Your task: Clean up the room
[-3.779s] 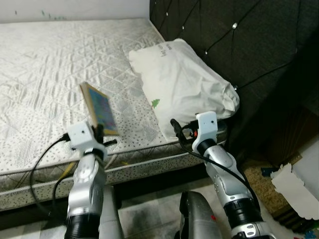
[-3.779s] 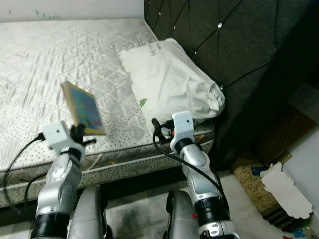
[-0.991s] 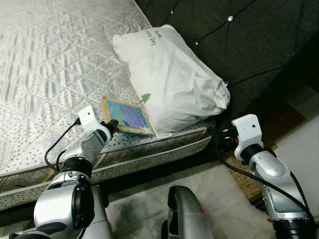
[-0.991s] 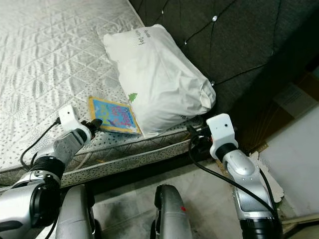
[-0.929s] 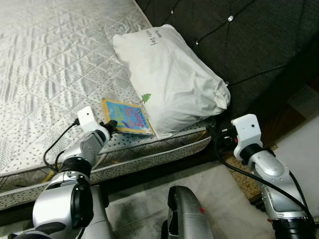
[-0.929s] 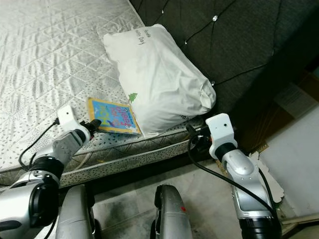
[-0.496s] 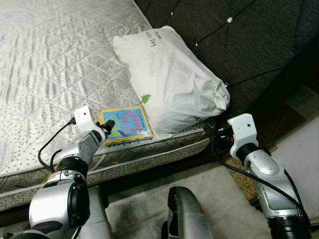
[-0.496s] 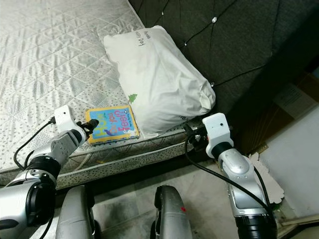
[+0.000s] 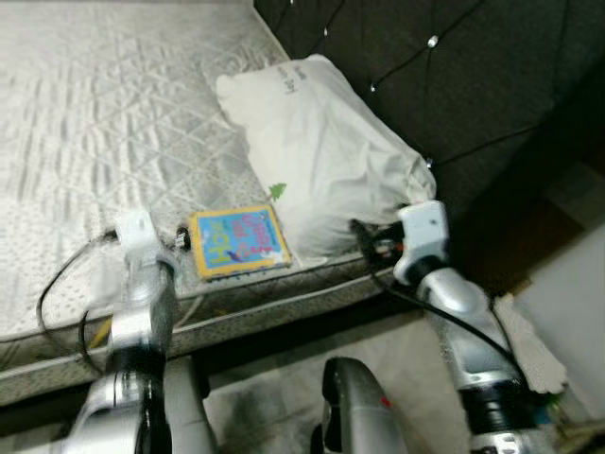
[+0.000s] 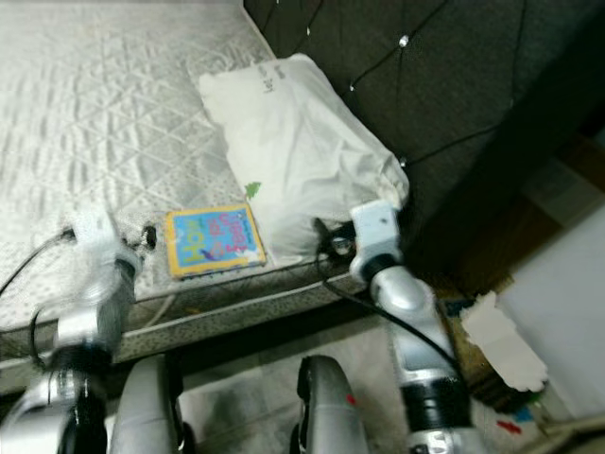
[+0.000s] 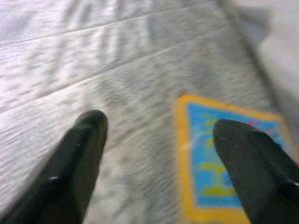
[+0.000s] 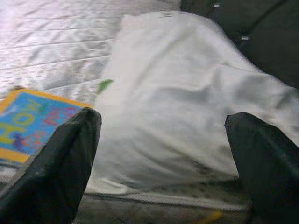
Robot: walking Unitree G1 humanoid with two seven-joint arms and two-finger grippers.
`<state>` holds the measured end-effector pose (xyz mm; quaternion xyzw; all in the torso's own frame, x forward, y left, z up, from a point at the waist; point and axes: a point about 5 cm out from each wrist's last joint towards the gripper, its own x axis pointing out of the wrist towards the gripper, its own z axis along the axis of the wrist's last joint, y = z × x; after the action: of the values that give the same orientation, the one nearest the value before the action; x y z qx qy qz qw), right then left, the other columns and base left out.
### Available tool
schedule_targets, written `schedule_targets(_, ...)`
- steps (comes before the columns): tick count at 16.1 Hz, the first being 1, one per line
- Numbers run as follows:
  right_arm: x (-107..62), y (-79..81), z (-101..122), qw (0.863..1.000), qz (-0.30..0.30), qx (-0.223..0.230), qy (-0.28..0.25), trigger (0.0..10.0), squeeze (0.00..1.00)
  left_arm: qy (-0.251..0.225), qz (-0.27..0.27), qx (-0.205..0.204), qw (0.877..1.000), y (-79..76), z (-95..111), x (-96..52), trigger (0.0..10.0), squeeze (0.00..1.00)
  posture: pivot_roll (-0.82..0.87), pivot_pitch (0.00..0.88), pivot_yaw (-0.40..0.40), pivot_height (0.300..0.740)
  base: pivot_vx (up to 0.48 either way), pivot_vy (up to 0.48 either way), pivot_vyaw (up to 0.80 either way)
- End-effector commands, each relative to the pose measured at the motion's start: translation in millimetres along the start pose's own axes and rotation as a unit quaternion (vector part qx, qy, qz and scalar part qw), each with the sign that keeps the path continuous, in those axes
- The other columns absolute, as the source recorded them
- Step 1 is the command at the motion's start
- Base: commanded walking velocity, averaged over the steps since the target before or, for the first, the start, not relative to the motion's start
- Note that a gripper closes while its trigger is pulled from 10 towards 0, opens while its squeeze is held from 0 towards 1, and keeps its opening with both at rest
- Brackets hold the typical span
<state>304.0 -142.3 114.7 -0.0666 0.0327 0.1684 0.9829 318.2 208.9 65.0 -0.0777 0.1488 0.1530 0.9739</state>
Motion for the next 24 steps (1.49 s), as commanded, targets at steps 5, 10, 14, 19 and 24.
schedule_targets(5, 26.6, 28.9, 5.6, 0.995, 0.041, 0.09, -0.029, 10.0, 0.0, -0.075, 0.064, 0.122, 0.988, 24.4, 10.1, -37.6, 10.0, 1.0, -0.01, 0.0, -0.053, 0.593, 0.0, 0.0, 0.0)
schedule_targets(10, 40.8, 41.8, 9.9, 0.993, 0.037, 0.102, -0.052, 10.0, 0.0, -0.109, 0.04, 0.25, 0.961, 13.2, 16.7, -47.4, 10.0, 0.64, 0.01, 0.0, -0.01, 0.593, 0.0, 0.0, 0.0)
schedule_targets(14, 47.7, 31.6, 7.1, 0.993, -0.014, 0.101, -0.052, 10.0, 0.0, -0.166, 0.006, 0.309, 0.936, -0.7, 28.6, -49.6, 10.0, 0.0, 0.01, 0.0, -0.002, 0.593, 0.0, 0.0, 0.0)
schedule_targets(19, 47.7, 27.7, -1.8, 0.989, -0.026, 0.137, -0.04, 10.0, 0.0, -0.307, -0.131, 0.231, 0.914, -37.3, 48.7, -66.8, 10.0, 0.0, 0.0, 0.0, -0.011, 0.593, 0.0, 0.0, 0.0)
schedule_targets(24, 38.2, 19.4, -13.4, 0.988, -0.032, 0.149, -0.028, 10.0, 0.0, -0.208, -0.147, 0.003, 0.967, -25.6, 23.9, -57.8, 10.0, 0.0, -0.02, 0.0, -0.04, 0.593, 0.0, 0.0, 0.0)
